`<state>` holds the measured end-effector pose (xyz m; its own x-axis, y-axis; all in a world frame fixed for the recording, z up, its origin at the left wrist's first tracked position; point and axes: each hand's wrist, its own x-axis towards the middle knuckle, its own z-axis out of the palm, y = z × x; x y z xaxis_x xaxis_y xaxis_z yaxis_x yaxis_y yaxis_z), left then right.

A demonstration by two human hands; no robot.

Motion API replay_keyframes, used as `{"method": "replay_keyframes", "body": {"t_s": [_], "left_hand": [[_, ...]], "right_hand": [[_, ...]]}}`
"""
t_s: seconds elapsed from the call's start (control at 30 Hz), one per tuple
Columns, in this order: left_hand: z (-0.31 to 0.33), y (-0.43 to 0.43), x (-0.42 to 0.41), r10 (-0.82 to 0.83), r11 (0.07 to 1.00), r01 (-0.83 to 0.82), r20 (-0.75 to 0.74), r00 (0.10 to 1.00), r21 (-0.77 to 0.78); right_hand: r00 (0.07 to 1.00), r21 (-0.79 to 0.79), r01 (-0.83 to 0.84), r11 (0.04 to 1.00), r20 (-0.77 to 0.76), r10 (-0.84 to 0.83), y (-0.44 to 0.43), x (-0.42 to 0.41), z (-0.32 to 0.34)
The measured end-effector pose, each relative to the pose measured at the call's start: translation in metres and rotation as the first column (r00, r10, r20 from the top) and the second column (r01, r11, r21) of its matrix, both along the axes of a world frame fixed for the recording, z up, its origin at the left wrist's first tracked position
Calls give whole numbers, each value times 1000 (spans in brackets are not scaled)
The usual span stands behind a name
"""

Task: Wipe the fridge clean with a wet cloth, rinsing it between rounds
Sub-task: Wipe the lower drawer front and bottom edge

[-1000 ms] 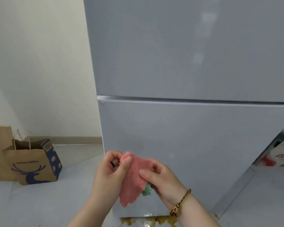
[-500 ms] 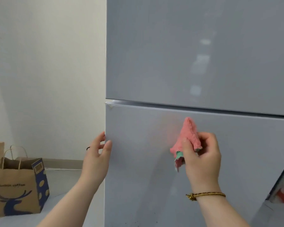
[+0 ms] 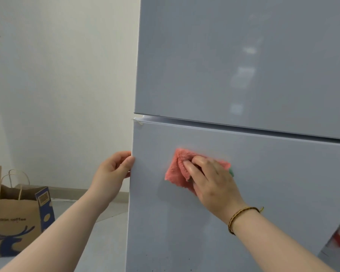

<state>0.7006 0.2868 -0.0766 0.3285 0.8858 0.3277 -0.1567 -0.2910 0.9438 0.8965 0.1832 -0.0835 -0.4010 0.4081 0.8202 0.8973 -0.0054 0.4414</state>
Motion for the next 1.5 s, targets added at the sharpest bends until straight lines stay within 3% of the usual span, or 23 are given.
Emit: {"method": "replay_keyframes", "body": {"t_s": [0.1,0.3,0.43,0.57,0.63,0.8,0.87,1.03,1.2,1.33,1.5], "left_hand": [[-1,4,-2,-44,999,44,6,999,-9],[-4,12,-2,-102,995,101,29,994,23],[-5,14,-1,-126,991,124,39,991,42],[-4,16,-4,-151,988,150,20,988,21],[-3,17,-5,-176,984,176,-8,984,6],[-2,16,-6,-198,980,198,-9,980,-26],[-3,15,-5,-193,981,193,6,981,-38],[-3,15,-6,-200,978,200,12,980,-53],[-2,14,-6,-180,983,180,0,984,-43],[-3,10,-4,-162,985,163,40,986,-46],[0,13,-7,-168,986,167,-10,986,-27]], "right_hand": [[998,118,-41,992,57,34,17,-5,13],[989,352,-28,936,-127,77,63,-50,31],[997,247,-62,967,52,50,62,-55,9],[966,135,-85,987,252,49,51,-34,25],[978,165,-70,984,208,35,39,-13,34],[994,338,-16,941,-96,51,33,-3,58],[992,359,-50,932,-94,89,51,-25,63],[988,245,-150,958,73,136,75,-56,71],[981,346,-120,931,-104,165,37,-13,64],[930,465,-69,883,-291,226,57,-43,65],[978,295,-134,946,-112,174,85,-78,66]]}}
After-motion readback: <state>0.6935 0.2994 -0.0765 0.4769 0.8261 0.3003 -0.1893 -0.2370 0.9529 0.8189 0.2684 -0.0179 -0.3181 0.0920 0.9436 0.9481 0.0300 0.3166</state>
